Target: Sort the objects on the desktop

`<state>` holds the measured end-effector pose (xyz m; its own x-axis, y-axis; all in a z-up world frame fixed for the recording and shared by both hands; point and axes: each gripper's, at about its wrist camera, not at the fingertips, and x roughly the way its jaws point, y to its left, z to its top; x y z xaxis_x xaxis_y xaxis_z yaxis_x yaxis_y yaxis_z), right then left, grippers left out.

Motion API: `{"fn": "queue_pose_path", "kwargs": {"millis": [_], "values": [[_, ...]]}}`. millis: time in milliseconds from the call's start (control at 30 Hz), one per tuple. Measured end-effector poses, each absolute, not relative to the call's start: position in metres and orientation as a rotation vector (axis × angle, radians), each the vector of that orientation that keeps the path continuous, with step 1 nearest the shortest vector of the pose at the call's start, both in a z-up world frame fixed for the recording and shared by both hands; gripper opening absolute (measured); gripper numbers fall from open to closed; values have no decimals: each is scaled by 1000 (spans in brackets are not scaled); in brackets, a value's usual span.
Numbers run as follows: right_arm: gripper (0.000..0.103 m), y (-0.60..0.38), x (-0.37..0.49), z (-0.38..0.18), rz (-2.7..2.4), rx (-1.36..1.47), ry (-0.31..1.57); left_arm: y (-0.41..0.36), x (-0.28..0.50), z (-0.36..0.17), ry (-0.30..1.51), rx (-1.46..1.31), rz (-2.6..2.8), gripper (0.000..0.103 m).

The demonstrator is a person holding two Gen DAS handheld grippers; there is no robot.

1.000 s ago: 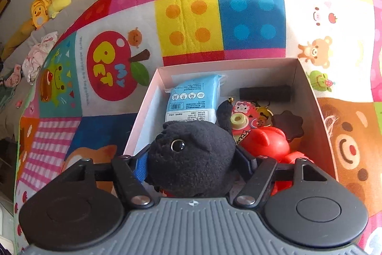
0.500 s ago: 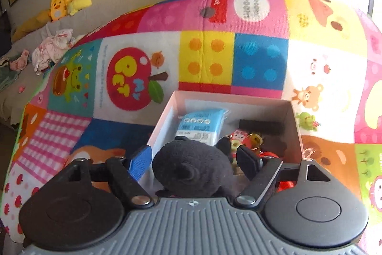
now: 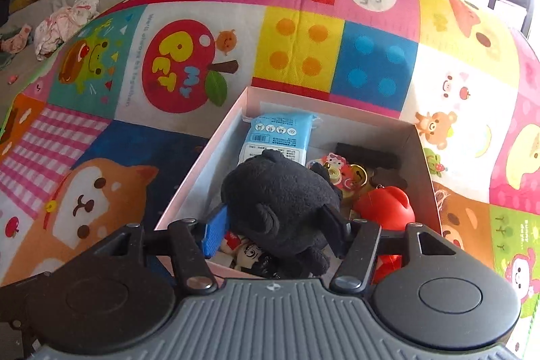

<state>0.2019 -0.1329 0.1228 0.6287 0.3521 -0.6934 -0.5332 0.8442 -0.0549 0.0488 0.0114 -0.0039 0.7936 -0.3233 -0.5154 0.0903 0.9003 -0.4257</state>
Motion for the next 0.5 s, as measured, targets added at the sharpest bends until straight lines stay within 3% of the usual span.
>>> {"fn": "queue_pose_path", "kwargs": {"millis": [133,267,300,500], "values": [[62,-169,185,134,492,-163,721,12,49,-4,618,-398,-227,103],[98,-215,147,140,491,-58,701,15,45,-3,577,-417,-203,103],[103,-225,136,138,501,-43,698,16,43,-2,561,-420,-191,103],[103,-264,83,117,507,-40,730,2,15,12,569,-235,-78,103]]}}
